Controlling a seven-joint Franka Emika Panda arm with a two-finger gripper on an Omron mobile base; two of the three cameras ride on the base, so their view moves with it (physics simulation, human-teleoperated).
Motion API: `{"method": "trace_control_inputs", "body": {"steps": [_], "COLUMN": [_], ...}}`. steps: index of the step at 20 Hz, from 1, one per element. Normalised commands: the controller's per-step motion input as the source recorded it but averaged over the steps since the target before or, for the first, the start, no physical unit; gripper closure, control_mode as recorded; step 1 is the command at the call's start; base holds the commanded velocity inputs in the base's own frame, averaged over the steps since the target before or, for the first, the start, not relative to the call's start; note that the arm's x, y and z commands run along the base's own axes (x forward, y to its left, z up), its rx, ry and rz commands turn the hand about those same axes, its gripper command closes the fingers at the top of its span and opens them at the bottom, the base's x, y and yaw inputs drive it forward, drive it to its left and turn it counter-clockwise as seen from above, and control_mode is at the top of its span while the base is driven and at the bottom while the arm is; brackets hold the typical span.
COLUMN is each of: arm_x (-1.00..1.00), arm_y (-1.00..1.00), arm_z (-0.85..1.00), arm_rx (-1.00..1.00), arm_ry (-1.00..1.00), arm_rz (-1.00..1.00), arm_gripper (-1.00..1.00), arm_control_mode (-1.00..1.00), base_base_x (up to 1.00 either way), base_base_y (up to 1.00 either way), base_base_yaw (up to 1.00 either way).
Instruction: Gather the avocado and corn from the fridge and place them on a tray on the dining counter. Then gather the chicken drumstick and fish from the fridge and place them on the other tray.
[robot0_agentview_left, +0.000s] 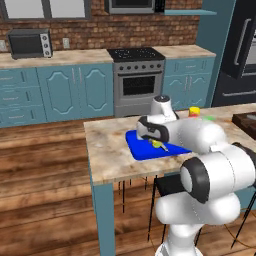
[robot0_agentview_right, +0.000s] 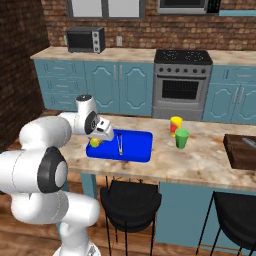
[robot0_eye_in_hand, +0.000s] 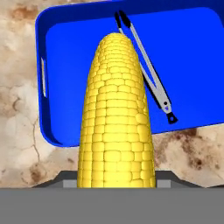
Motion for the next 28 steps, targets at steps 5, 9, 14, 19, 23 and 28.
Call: {"method": "trace_control_inputs", "body": {"steps": [5,9,14,19,23,28], "arm_x": [0.60,0.50,0.43,0.36,0.12,-0.05], "arm_y": [0.04,0.06,0.06,0.06,0.01,0.01], "arm_z": [-0.43,-0.42,-0.44,-0.44,-0.31,0.17], "arm_rx": [0.00,0.00,0.00,0.00,0.00,0.01], "arm_ry": [0.08,0.08,0.08,0.06,0.03,0.01], "arm_rz": [0.01,0.01,0.01,0.02,0.02,0.00], "arm_gripper": [1.00,1.00,1.00,-1.00,-1.00,-1.00], "arm_control_mode": [-1.00,-1.00,-1.00,-1.00,-1.00,-1.00], "base_base_x": [0.00,0.00,0.00,0.00,0.00,0.00], "base_base_y": [0.00,0.00,0.00,0.00,0.00,0.00], "base_base_yaw": [0.00,0.00,0.00,0.00,0.00,0.00]}}
